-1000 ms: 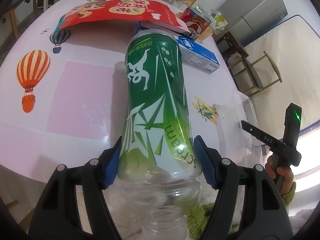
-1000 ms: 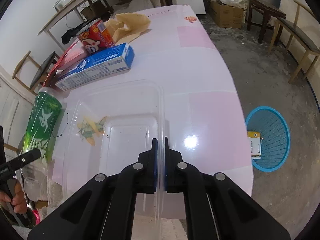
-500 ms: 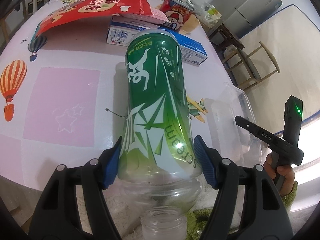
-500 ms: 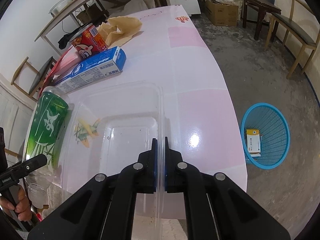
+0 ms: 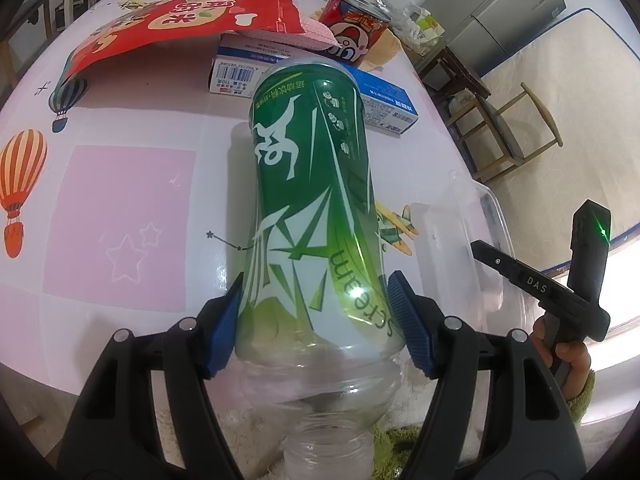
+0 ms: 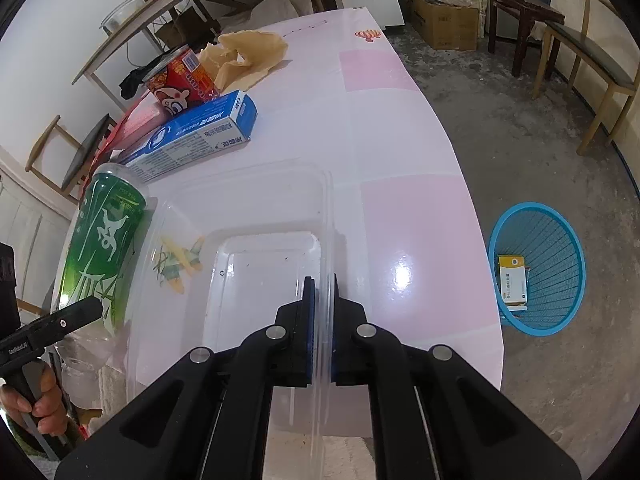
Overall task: Collect trash
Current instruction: 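Adjust the right tool's grip on the container rim while the left holds the bottle, then carry the green bottle and clear container over the blue wastebasket with both tools, then open both tools to drop the bottle and container into the wastebasket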
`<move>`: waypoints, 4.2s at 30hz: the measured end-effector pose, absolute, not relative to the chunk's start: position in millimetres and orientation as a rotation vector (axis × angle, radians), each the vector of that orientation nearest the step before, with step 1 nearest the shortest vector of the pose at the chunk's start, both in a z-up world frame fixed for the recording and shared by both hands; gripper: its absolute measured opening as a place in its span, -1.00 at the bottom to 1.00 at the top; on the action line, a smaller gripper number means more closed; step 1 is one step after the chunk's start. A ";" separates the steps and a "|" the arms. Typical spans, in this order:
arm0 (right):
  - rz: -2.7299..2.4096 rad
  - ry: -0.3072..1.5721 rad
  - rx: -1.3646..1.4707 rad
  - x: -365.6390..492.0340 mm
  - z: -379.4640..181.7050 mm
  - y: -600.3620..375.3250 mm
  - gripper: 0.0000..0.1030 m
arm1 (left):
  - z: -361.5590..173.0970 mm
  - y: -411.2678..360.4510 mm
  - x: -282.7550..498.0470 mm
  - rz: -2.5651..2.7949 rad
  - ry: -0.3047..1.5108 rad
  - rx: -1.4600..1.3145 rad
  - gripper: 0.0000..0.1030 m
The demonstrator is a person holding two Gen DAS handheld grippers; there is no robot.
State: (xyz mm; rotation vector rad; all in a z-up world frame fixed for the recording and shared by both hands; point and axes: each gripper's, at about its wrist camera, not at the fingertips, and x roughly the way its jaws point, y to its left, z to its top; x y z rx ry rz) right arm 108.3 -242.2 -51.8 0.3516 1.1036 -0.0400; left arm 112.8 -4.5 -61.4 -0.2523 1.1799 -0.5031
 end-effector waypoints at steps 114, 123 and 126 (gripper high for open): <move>-0.765 1.012 1.006 -53.8 -219.8 -569.2 -0.92 | -41.9 -389.1 168.8 -0.992 1.374 0.237 0.29; -0.830 1.103 0.759 49.2 -232.2 -585.4 -0.64 | 3.0 -293.1 167.1 -0.912 1.208 0.169 0.38; -0.806 1.166 0.707 80.4 -252.8 -582.8 -0.15 | 8.5 -258.8 167.5 -0.866 1.183 0.139 0.44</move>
